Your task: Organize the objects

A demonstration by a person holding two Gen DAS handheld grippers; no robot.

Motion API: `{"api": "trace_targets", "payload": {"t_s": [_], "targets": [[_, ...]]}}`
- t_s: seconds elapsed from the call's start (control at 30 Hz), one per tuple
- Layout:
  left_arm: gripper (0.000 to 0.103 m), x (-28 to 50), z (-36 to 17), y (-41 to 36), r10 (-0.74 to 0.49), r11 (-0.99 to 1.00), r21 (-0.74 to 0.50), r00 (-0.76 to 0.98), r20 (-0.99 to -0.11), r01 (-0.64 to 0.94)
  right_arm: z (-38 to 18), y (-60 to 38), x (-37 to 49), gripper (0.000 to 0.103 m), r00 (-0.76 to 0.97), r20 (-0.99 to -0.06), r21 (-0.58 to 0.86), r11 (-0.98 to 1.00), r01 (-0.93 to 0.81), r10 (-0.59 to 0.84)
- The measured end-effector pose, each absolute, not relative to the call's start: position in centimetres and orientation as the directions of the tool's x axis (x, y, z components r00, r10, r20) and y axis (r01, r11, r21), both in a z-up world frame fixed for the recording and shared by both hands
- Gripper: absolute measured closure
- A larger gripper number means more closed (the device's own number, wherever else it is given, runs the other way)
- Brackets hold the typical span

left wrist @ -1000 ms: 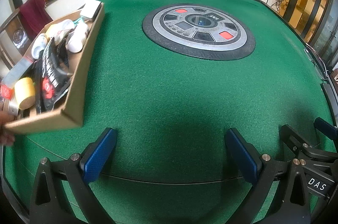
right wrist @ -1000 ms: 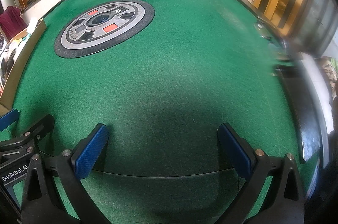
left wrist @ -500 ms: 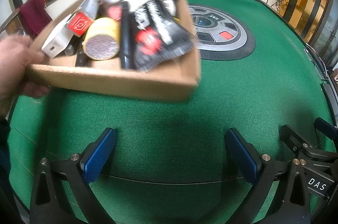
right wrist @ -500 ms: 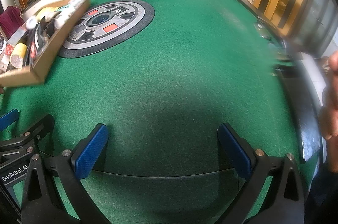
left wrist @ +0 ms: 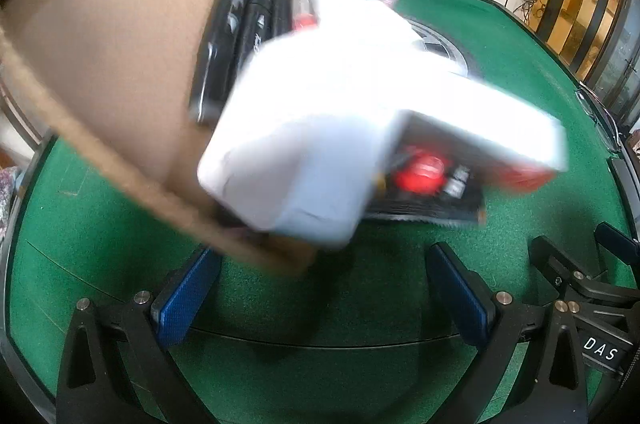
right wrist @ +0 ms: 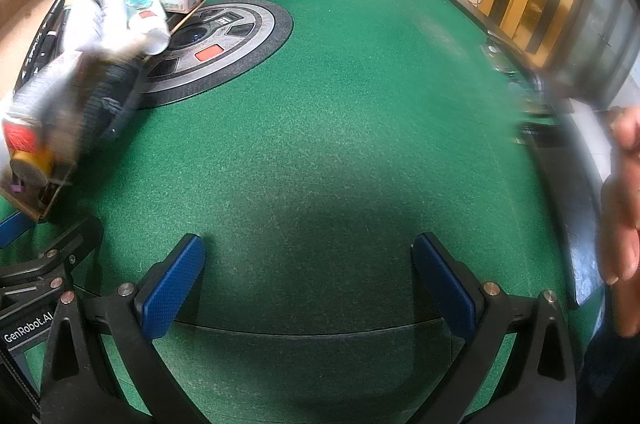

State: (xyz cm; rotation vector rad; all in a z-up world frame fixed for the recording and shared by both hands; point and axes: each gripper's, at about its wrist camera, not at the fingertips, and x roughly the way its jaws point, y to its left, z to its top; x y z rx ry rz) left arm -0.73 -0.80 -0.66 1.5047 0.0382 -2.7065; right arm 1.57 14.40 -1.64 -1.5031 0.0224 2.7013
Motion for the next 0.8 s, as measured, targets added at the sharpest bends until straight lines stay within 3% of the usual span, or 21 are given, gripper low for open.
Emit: {"api": "trace_targets", "payload": {"t_s": [0.8], "targets": [[0.001,-0.37,-0.22,-0.53,-0.034,-0.998,0.000,-0.528,-0.849,0.064,-1.37,14.37,1.74,0.000,-0.524,-0.851,-0.013,-0.999,-0.053,0.039]]}}
